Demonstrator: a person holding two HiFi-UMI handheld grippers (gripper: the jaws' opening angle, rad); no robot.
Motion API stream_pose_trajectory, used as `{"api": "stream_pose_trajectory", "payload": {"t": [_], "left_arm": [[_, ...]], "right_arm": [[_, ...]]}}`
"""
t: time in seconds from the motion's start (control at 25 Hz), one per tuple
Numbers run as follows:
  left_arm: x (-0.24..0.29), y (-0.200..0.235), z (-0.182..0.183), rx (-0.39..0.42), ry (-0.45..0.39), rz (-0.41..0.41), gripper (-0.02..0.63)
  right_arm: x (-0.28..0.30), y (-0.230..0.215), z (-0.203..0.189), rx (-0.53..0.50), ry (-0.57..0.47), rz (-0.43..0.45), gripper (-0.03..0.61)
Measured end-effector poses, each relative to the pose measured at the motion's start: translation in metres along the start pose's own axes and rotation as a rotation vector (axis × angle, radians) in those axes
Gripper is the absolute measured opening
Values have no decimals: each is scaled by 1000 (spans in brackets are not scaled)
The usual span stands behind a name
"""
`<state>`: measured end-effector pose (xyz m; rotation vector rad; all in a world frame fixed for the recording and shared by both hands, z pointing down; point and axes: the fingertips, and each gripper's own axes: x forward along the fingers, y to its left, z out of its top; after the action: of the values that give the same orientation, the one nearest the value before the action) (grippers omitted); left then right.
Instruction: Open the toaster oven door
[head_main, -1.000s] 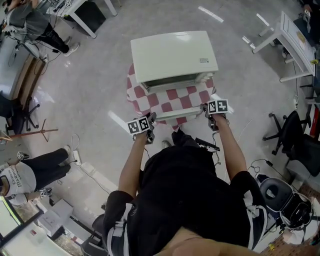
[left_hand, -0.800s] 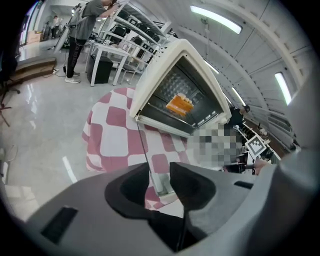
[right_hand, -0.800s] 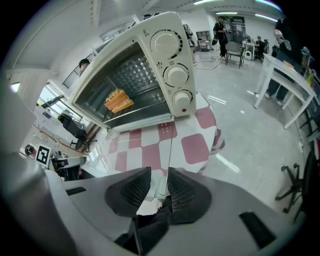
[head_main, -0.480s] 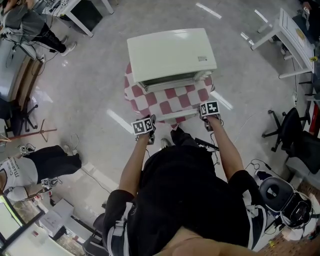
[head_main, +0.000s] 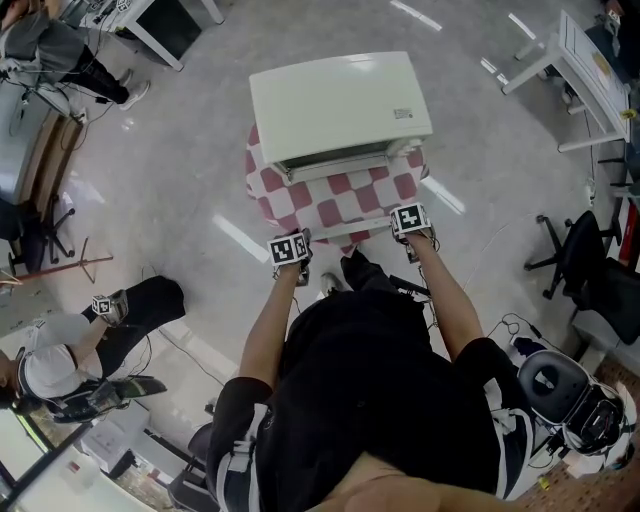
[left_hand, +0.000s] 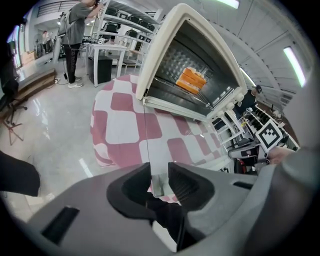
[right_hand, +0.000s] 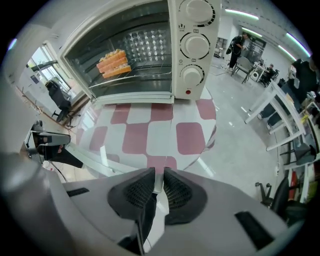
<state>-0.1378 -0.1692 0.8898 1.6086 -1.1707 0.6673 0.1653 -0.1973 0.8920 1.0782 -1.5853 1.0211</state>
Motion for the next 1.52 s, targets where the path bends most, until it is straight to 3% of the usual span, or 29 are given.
{"api": "stream_pose_trajectory", "payload": {"t": [0.32, 0.52, 0.6, 0.72, 0.84, 1.08, 1.28, 1.52], "left_arm": [[5, 1, 0, 16, -24, -36, 123], [-20, 3, 2, 3, -85, -70, 161], [-45, 0, 8, 36, -152, -81, 152], [-91, -5, 19, 73, -283, -107, 80], [-146, -23, 35, 163, -431, -128, 42], [-249, -75, 63, 314, -705, -142, 9], [-312, -122, 75, 390, -855, -143, 9], [-361, -163, 67, 390, -980, -133, 9]], "right_arm": [[3, -3, 1, 36, -21, 0, 77], [-25, 6, 8, 53, -125, -5, 77], [-48, 14, 17, 48, -216, -9, 75], [-94, 29, 27, 58, -378, -17, 71], [-146, 50, 31, 65, -537, -11, 54], [-246, 111, 37, 25, -792, 73, 28], [-311, 138, 40, 4, -945, 88, 26], [-362, 148, 29, -31, -1056, 105, 28]]}}
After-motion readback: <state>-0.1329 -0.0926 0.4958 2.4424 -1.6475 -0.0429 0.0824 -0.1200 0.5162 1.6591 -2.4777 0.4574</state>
